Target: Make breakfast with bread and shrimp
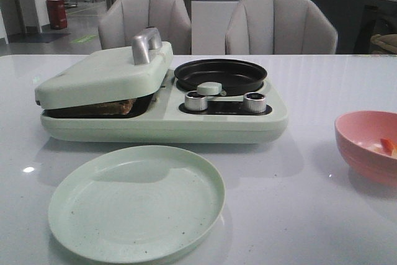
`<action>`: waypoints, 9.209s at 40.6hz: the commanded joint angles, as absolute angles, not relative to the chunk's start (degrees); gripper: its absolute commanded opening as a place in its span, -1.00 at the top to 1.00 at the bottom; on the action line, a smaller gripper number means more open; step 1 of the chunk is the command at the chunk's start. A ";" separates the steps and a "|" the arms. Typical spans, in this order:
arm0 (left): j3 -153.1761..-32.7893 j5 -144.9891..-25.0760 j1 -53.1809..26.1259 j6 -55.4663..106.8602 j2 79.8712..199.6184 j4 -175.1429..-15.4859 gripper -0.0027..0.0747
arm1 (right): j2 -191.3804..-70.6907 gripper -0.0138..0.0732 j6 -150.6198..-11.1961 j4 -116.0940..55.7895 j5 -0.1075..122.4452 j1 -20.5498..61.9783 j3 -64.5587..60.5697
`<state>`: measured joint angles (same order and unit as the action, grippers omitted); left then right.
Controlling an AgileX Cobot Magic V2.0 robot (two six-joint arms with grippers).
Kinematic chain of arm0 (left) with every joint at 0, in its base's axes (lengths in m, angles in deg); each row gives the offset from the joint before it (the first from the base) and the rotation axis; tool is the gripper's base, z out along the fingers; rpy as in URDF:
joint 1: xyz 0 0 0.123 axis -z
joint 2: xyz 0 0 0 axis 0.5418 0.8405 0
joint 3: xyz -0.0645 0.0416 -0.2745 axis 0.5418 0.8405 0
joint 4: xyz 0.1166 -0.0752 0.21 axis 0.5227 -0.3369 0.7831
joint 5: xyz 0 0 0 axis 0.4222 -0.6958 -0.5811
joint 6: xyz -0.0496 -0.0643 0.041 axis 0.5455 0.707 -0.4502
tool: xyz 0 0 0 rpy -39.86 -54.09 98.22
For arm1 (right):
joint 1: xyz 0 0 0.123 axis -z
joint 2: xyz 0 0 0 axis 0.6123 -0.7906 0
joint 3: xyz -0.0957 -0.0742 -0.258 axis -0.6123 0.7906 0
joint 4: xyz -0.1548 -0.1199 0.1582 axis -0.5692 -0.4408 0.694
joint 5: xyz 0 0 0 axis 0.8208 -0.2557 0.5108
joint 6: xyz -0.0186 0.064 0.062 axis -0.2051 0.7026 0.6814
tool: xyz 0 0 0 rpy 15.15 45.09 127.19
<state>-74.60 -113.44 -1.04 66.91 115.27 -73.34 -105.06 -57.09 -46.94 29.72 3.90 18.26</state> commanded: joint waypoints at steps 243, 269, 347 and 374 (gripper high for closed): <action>-76.09 -108.20 -0.63 67.29 115.39 -73.90 0.67 | -164.91 0.58 -48.31 -71.20 3.30 22.61 -37.00; -76.09 -108.20 -0.63 67.29 115.39 -73.90 0.67 | -165.36 0.58 -65.22 -36.53 36.65 44.38 -2.28; -76.09 -108.09 -0.63 67.29 115.39 -73.90 0.67 | -88.24 -0.13 -57.74 -41.02 9.77 23.80 19.15; -76.09 -108.09 -0.63 67.29 115.39 -72.28 0.67 | -88.24 0.60 -57.80 -40.36 13.70 23.80 20.97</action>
